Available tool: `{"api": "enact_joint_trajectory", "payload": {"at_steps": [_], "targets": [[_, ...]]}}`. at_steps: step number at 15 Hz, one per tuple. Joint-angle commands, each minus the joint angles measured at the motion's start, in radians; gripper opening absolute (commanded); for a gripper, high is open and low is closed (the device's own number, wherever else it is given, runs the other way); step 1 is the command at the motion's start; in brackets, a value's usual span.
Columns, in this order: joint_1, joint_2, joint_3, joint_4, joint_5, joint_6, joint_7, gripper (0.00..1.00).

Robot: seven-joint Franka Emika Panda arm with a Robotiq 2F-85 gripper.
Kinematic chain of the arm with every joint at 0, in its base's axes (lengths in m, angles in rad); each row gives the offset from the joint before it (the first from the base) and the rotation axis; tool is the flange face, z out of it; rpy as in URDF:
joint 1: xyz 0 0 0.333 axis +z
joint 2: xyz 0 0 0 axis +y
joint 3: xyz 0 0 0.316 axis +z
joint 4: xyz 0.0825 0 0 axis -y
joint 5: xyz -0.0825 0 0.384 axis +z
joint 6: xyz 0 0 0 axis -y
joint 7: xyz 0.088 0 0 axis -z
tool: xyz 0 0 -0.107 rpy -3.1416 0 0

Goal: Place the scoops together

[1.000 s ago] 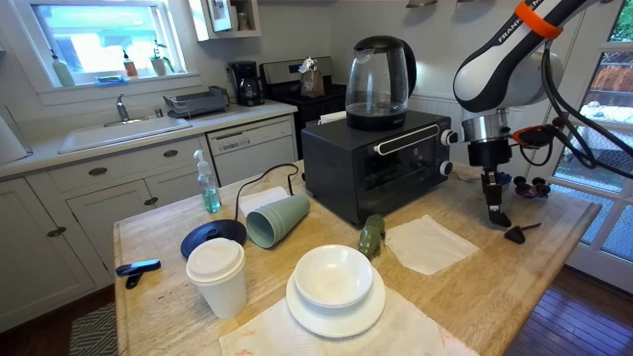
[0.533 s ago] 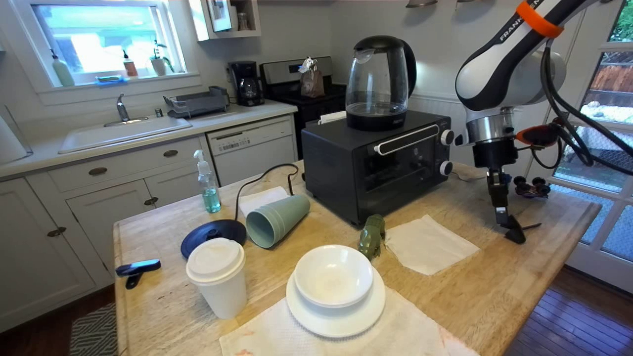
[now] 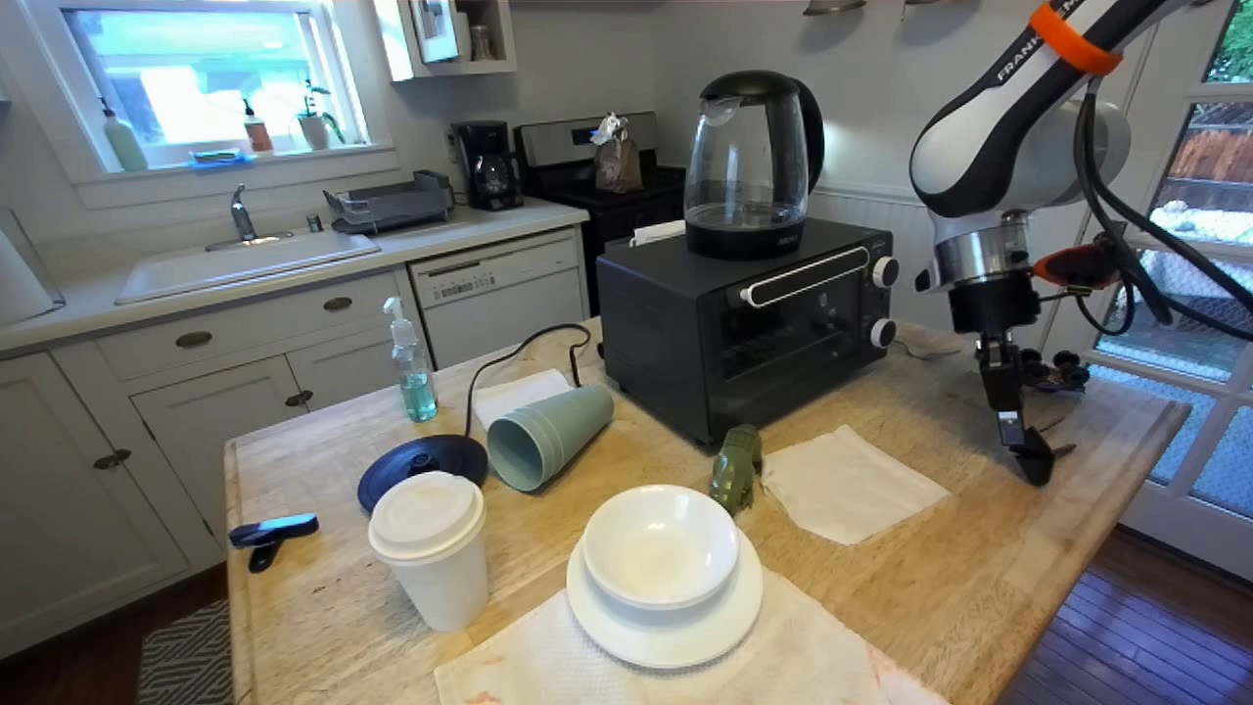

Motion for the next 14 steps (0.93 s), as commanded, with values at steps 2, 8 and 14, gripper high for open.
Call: {"api": "enact_joint_trajectory", "payload": {"at_steps": [2,8,14], "targets": [[-0.005,0.007,0.003,0.016,0.022,-0.024,0.037,0.0],[0.015,-0.016,0.007,-0.022,0.005,0.023,0.105,0.0],[0.031,-0.014,0.013,-0.034,-0.01,0.029,0.15,0.0]]}}
